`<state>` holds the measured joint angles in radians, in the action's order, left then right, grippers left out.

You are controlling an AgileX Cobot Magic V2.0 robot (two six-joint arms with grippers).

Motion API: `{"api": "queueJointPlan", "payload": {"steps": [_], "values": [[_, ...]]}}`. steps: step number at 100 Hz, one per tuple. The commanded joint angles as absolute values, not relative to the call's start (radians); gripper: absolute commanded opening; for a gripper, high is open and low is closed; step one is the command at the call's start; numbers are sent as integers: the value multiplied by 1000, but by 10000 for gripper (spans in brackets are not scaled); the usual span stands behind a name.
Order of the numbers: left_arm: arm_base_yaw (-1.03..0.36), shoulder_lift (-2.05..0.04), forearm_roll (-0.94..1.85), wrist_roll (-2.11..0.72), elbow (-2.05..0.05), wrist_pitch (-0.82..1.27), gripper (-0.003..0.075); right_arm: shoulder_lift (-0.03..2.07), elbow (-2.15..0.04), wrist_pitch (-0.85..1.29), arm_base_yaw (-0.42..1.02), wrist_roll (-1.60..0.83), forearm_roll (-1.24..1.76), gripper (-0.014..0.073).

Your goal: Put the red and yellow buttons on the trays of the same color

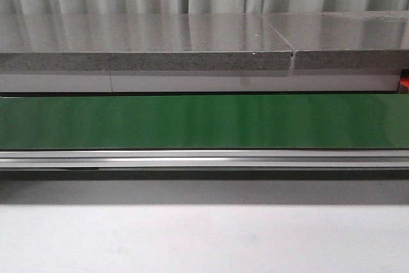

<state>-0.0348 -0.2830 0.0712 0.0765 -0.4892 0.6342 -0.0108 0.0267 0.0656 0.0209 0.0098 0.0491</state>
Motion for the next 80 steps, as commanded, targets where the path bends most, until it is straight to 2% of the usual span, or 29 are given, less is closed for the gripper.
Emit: {"api": "queueJointPlan", "payload": {"steps": [1, 57, 80], "values": [[-44, -293, 81, 78, -513, 566, -19, -29, 12, -16, 22, 9, 35, -67], [-44, -293, 39, 57, -513, 562, -19, -29, 12, -16, 22, 9, 35, -67], [-44, -272, -9, 57, -482, 404, -19, -29, 12, -16, 22, 9, 35, -67]]}}
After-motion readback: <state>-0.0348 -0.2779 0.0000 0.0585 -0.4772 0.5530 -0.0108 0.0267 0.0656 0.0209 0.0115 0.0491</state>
